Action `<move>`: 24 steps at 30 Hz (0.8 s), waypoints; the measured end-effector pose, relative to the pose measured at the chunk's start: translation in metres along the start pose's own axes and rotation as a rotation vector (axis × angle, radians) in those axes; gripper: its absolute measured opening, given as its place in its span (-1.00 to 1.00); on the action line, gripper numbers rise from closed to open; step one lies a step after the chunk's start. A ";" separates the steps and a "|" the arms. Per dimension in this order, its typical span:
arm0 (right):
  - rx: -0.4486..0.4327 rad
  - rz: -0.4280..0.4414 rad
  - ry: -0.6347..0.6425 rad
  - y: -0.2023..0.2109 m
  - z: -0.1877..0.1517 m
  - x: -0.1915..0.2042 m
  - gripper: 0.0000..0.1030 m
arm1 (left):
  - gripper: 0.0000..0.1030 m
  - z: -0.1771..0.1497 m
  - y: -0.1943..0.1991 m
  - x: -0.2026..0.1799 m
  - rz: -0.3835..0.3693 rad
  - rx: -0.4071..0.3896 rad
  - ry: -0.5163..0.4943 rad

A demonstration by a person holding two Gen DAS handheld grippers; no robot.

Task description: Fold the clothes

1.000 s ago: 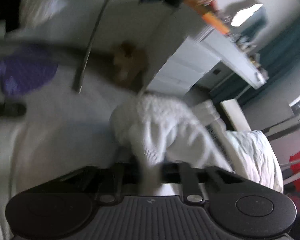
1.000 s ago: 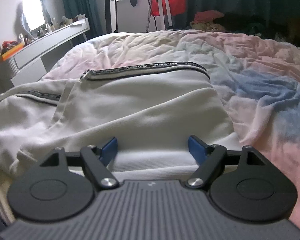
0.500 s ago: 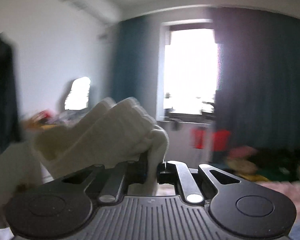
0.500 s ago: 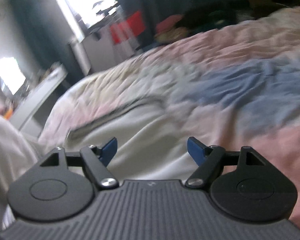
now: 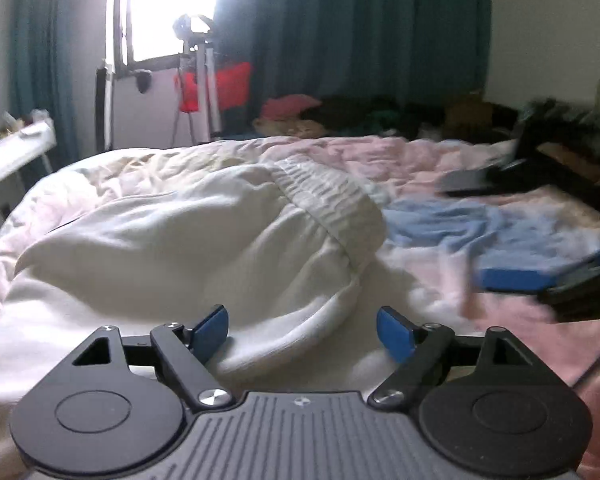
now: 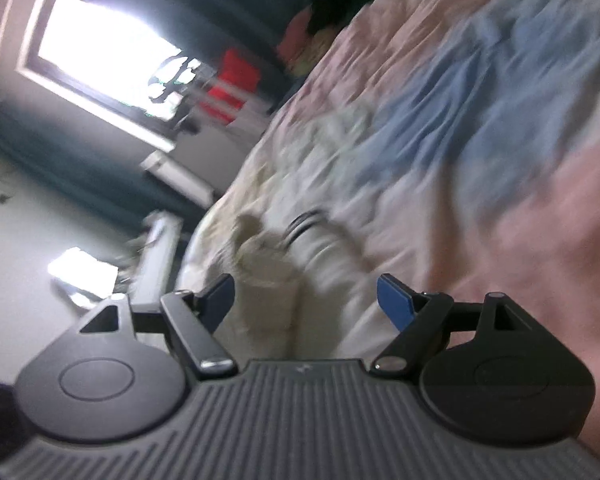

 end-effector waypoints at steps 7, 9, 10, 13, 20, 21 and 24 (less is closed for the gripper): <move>0.075 0.087 0.072 -0.042 -0.020 0.024 0.54 | 0.62 -0.002 0.055 0.068 0.108 -0.097 -0.049; 0.069 0.069 0.117 -0.054 -0.020 0.029 0.41 | 0.62 0.000 0.065 0.085 0.124 -0.104 -0.001; 0.059 0.054 0.144 -0.061 -0.020 0.030 0.35 | 0.62 0.000 0.070 0.093 0.132 -0.106 0.026; 0.033 0.014 0.220 -0.076 -0.020 0.033 0.32 | 0.62 0.004 0.072 0.107 0.122 -0.096 0.075; -0.050 -0.044 0.386 -0.077 -0.018 0.050 -0.23 | 0.62 0.007 0.072 0.139 0.153 -0.081 0.153; -0.070 -0.036 0.404 -0.071 -0.017 0.056 -0.26 | 0.62 0.009 0.069 0.141 0.157 -0.081 0.160; -0.146 -0.004 0.448 -0.049 -0.012 0.077 -0.28 | 0.62 0.012 0.073 0.151 0.103 -0.084 0.236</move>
Point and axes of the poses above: each gripper's, at about its wrist camera, not at the fingertips, and y roughly against the way its jaws point, x to its left, z to its top, the point moved 6 cm from there along -y, roughly the way its jaws point, and after that the axes turned 6 degrees about y, right-handed, at the moved point
